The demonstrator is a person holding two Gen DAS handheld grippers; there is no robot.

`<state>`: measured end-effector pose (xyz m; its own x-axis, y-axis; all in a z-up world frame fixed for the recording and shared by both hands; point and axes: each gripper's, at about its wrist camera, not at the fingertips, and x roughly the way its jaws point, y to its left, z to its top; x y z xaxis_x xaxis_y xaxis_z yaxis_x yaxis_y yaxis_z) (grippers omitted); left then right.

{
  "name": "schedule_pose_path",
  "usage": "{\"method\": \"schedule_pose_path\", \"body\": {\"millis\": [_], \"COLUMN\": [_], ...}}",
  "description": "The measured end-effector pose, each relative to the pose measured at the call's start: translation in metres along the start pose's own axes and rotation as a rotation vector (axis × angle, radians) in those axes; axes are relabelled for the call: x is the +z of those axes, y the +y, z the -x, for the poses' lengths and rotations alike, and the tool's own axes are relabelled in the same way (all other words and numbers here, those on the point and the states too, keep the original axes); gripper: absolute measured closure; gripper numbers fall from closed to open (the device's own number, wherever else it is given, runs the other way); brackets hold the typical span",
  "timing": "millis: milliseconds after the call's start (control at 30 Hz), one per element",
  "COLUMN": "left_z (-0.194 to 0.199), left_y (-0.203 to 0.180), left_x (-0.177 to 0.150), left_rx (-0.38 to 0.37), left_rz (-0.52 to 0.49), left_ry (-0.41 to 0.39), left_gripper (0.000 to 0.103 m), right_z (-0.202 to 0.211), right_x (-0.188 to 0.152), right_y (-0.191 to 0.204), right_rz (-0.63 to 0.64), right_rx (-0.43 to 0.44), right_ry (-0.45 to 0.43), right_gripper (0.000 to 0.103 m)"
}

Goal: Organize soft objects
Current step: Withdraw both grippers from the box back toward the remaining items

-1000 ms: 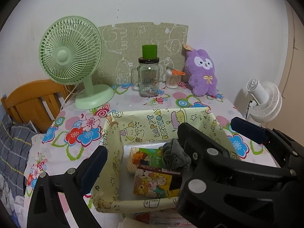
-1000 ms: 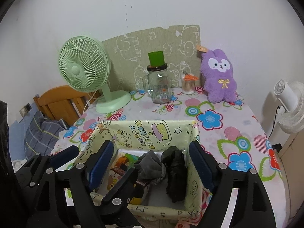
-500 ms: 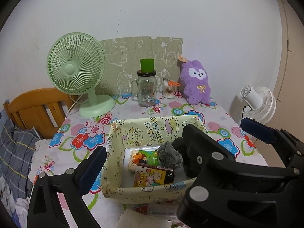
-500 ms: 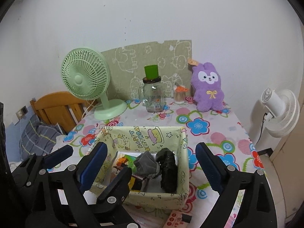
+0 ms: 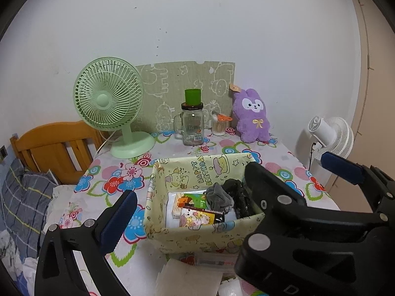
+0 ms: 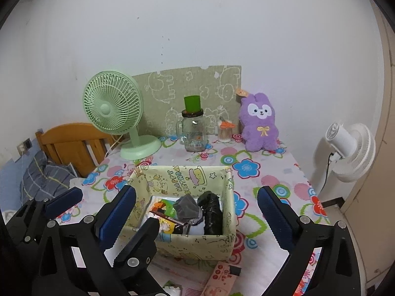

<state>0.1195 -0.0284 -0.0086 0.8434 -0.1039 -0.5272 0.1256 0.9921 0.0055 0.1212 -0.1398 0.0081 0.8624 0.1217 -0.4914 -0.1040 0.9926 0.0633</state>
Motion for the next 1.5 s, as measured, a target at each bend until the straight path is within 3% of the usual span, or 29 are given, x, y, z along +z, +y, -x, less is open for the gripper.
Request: {"method": "schedule_pose_path", "body": {"millis": [367,767,1500], "left_z": [0.030,0.043,0.043], "left_y": [-0.005,-0.002,-0.011], "left_x": [-0.013,-0.030,-0.067], "left_rx": [-0.039,-0.064,-0.017], "left_rz": [-0.009,0.046,0.021], "left_ry": [-0.033,-0.003,0.010], "left_gripper": [0.000,0.000,0.000], "right_z": [0.026,0.051,0.062], "right_x": [-0.009,-0.029,-0.067], "right_y": [-0.002,-0.003,-0.006], "right_rz": [-0.005,-0.009,0.023], "right_rx": [-0.008,0.000,-0.106], "right_ry": [-0.018,-0.019,-0.035], "right_gripper": [0.000,0.000,0.000]}}
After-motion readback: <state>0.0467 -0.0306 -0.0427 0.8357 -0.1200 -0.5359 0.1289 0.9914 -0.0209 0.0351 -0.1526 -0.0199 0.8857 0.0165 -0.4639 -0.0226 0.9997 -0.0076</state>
